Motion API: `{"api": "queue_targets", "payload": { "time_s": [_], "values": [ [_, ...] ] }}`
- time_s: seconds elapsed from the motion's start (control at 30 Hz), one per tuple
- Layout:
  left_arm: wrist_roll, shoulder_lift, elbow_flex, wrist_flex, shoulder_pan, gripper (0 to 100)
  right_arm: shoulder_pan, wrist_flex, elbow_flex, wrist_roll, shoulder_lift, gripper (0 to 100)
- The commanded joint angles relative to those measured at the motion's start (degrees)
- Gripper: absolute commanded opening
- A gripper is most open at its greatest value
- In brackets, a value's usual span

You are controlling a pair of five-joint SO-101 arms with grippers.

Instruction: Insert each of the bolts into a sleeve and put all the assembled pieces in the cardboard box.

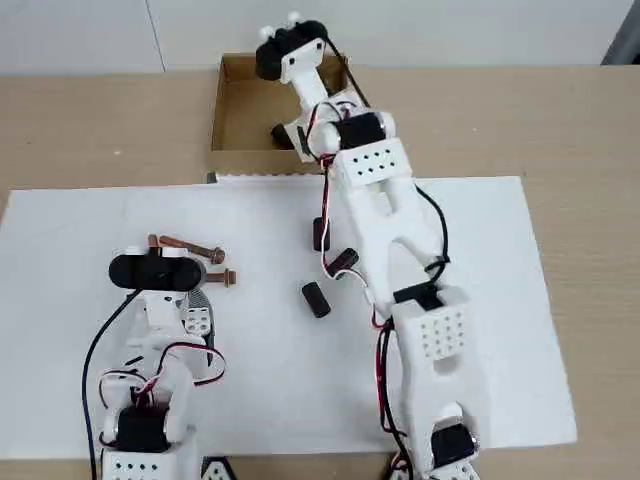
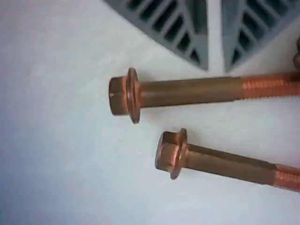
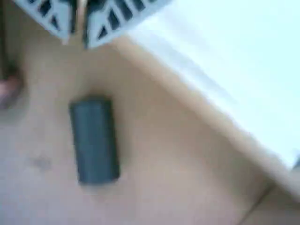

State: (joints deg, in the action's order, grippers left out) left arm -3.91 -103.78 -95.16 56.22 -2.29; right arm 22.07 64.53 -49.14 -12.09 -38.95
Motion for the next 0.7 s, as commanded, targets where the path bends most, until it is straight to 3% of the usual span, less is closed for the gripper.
{"api": "queue_targets", "payload": {
  "time_s": [0.0,0.33,0.67],
  "values": [
    [0.1,-0.4,0.1,-0.8,-0.3,1,0.7,8.2,-3.2,-0.1,8.4,0.3],
    [0.1,-0.4,0.1,-0.8,-0.3,1,1.4,32.9,-2.9,15.6,14.6,0.3],
    [0.1,-0.4,0.1,-0.9,-0.3,1,0.8,33.6,8.8,26.4,14.4,0.4]
  ]
}}
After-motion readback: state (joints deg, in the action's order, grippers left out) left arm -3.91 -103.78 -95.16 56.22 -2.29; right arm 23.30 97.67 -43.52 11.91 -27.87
